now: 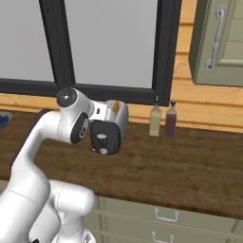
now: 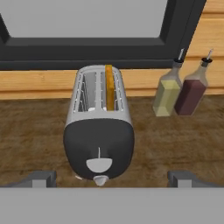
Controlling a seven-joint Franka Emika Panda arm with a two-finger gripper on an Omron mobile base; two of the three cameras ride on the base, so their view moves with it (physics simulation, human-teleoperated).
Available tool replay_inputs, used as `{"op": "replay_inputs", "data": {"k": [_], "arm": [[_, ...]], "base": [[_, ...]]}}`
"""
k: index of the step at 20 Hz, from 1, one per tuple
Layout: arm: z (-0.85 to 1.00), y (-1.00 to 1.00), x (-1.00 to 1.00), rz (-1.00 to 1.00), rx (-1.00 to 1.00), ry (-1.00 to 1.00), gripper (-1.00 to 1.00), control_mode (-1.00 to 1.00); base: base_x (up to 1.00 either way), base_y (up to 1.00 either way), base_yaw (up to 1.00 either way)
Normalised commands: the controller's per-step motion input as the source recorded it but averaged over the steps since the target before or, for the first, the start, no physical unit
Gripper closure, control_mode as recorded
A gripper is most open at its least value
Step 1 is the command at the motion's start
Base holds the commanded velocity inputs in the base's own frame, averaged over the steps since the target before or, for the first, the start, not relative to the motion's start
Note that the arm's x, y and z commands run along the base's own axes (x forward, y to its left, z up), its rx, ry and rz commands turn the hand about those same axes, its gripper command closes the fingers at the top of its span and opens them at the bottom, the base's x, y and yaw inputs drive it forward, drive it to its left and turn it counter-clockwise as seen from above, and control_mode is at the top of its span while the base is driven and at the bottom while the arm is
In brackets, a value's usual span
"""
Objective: Start the toaster. Once the lever pops up, take the bread to the plate on the dining counter.
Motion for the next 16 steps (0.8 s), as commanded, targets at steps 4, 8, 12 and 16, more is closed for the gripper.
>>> {"op": "replay_inputs", "data": {"k": [4, 8, 12, 16], "arm": [[-0.14, 0.00, 0.40, 0.00, 0.02, 0.00, -1.00, -1.00], [-0.11, 0.00, 0.39, 0.00, 0.03, 0.00, -1.00, -1.00], [-0.16, 0.00, 0.43, 0.00, 0.06, 0.00, -1.00, -1.00], [-0.25, 0.00, 0.41, 0.00, 0.05, 0.00, -1.00, -1.00]], "base": [[0.00, 0.00, 0.00], [0.00, 0.00, 0.00], [0.00, 0.00, 0.00], [0.00, 0.00, 0.00]]}}
